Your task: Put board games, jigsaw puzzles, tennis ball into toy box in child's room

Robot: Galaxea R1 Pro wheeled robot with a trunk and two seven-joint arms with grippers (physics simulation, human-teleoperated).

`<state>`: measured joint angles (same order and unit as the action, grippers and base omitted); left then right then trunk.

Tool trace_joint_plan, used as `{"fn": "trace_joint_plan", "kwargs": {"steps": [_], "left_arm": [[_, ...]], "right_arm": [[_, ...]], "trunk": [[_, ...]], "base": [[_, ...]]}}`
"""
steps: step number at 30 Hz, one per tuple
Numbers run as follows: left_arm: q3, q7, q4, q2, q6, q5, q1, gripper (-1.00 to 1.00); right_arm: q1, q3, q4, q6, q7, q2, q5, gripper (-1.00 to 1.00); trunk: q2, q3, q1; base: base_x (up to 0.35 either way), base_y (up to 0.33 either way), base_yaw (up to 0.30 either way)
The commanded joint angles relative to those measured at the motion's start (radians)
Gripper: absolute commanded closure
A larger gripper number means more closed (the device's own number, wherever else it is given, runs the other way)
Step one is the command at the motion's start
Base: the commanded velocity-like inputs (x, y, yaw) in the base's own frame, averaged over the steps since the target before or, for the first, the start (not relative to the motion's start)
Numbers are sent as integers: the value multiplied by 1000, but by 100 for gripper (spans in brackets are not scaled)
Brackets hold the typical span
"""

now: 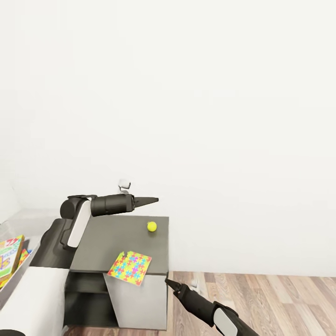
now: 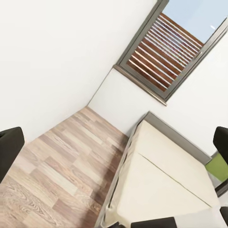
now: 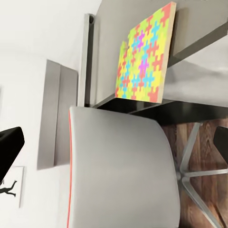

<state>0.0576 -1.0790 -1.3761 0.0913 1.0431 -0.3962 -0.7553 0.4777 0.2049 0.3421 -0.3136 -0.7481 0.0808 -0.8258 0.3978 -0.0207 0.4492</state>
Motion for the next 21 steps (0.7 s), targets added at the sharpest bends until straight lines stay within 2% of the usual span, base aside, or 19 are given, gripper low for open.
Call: {"fn": "trace_joint_plan", "kwargs": {"steps": [1, 13, 17, 21], "left_arm": [[1, -2, 0, 1, 4, -1, -1, -100], [-1, -2, -1, 1, 4, -1, -1, -100], [0, -2, -1, 1, 4, -1, -1, -100], [0, -2, -1, 1, 4, -1, -1, -100]], "right_arm": [[1, 4, 0, -7, 0, 0, -11, -100], [1, 2, 0, -7, 0, -1, -11, -100], [1, 2, 0, -7, 0, -1, -11, -100], [1, 2, 0, -7, 0, -1, -10, -100]], "trunk": [[2, -2, 1], [2, -2, 1], [2, -2, 1], [2, -2, 1]], "base": [[138, 156, 11], [193, 40, 2], [55, 11, 0], [15, 150, 0]]}}
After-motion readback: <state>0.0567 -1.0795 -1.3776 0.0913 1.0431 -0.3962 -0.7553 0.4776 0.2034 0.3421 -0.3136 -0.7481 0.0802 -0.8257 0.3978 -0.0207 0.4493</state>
